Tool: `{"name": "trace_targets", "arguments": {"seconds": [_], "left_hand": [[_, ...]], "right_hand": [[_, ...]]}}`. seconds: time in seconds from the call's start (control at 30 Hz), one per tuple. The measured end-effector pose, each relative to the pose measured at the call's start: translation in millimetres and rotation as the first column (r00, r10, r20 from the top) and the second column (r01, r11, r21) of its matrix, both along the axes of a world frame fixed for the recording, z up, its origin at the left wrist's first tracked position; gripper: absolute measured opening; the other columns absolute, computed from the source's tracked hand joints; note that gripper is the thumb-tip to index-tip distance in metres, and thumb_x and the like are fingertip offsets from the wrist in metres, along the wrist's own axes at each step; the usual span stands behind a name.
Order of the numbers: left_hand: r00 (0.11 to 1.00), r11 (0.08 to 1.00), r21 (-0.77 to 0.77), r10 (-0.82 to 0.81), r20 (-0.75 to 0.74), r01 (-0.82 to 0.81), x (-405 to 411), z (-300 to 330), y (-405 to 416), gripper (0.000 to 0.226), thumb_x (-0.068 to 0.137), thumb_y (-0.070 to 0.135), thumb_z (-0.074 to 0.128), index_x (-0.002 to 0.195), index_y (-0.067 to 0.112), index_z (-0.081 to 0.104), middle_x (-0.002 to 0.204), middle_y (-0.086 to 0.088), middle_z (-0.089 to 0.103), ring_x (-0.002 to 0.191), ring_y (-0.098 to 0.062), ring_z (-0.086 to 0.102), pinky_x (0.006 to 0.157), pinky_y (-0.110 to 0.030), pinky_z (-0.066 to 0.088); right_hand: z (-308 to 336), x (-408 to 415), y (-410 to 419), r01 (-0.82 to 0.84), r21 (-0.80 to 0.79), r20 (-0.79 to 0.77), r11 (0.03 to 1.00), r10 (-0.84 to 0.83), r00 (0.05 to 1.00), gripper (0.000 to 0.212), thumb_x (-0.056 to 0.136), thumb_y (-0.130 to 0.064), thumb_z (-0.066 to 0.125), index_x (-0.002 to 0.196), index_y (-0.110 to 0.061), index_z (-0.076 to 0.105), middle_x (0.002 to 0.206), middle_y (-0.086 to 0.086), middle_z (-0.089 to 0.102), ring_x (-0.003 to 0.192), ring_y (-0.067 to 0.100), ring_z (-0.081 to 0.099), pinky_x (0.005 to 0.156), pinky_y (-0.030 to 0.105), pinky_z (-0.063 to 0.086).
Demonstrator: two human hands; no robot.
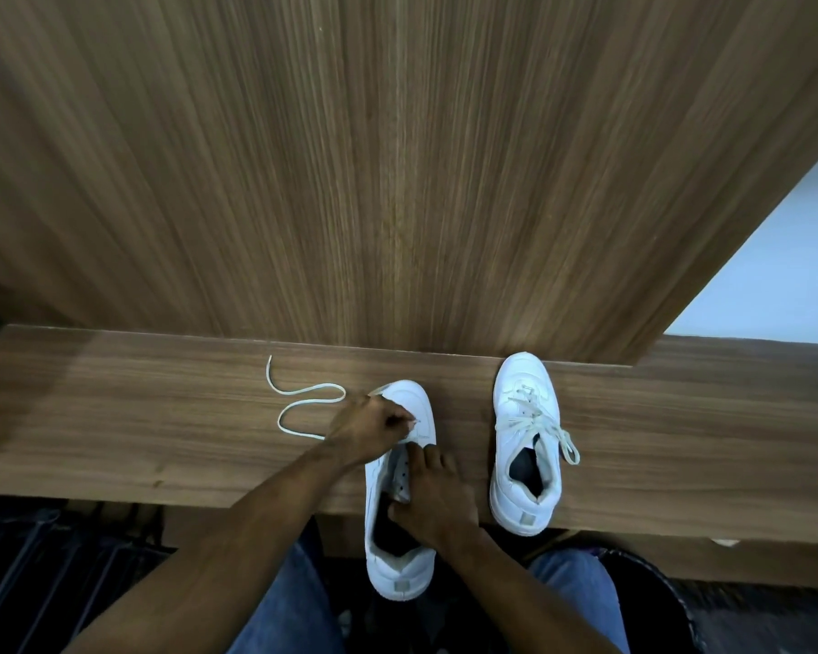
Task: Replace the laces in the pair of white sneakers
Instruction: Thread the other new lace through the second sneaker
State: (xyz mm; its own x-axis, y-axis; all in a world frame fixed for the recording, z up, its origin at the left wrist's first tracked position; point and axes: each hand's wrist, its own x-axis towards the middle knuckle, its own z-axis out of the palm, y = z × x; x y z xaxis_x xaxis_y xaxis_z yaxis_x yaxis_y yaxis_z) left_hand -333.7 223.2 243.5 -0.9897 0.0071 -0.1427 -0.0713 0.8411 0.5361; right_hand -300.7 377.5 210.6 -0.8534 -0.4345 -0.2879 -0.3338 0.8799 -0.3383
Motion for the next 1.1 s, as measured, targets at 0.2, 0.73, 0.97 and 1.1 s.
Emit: {"name": "trace_targets", "arguments": {"seconds": [0.2,0.73,0.97,1.1], "left_hand": [[0.992,0.985,-0.168,0.048,0.113,-0.028,11.4,-5.2,9.9,0.025,0.084,0.036,0.059,0.106,0.038,0.072,0.118,0.006,0.065,0.114,-0.023,0.058,0.091,-0.035,0.049],[0.959,0.957,-0.121,0.274,0.078,-0.264,16.0,-27.6,35.2,0.029,0.085,0.038,0.055,0.103,0.018,0.067,0.113,-0.007,0.066,0.11,-0.032,0.06,0.084,-0.035,0.048],[0.951,0.944,-0.165,0.299,0.075,-0.284,12.1,-24.8,42.9,0.03,0.086,0.035,0.055,0.11,0.018,0.064,0.117,-0.006,0.065,0.111,-0.03,0.06,0.085,-0.033,0.047],[0.955,0.948,-0.169,0.287,0.08,-0.271,12.9,-24.5,41.0,0.029,0.085,0.036,0.054,0.107,0.022,0.068,0.116,-0.003,0.065,0.109,-0.028,0.061,0.084,-0.033,0.048]], "right_hand": [[-4.6,-1.2,4.6,0.136,-0.192,-0.034,0.972,-0.145,0.989,0.046,0.09,-0.036,0.036,0.131,-0.019,0.049,0.124,0.008,0.054,0.113,0.031,0.053,0.087,0.037,0.045],[-7.9,-27.9,25.6,0.374,-0.434,0.34,0.819,-0.236,0.91,0.03,0.086,-0.025,0.045,0.107,-0.031,0.067,0.113,-0.002,0.07,0.108,0.02,0.062,0.094,0.036,0.047],[-11.1,-34.7,29.0,0.468,-0.463,0.453,0.753,-0.253,0.855,0.042,0.082,-0.051,0.049,0.114,-0.031,0.068,0.118,-0.007,0.068,0.113,0.012,0.06,0.102,0.035,0.044],[-9.8,-45.3,22.7,0.406,-0.421,0.371,0.811,-0.254,0.893,0.027,0.09,-0.022,0.052,0.106,-0.027,0.073,0.111,-0.003,0.072,0.108,0.016,0.064,0.095,0.032,0.049]]}}
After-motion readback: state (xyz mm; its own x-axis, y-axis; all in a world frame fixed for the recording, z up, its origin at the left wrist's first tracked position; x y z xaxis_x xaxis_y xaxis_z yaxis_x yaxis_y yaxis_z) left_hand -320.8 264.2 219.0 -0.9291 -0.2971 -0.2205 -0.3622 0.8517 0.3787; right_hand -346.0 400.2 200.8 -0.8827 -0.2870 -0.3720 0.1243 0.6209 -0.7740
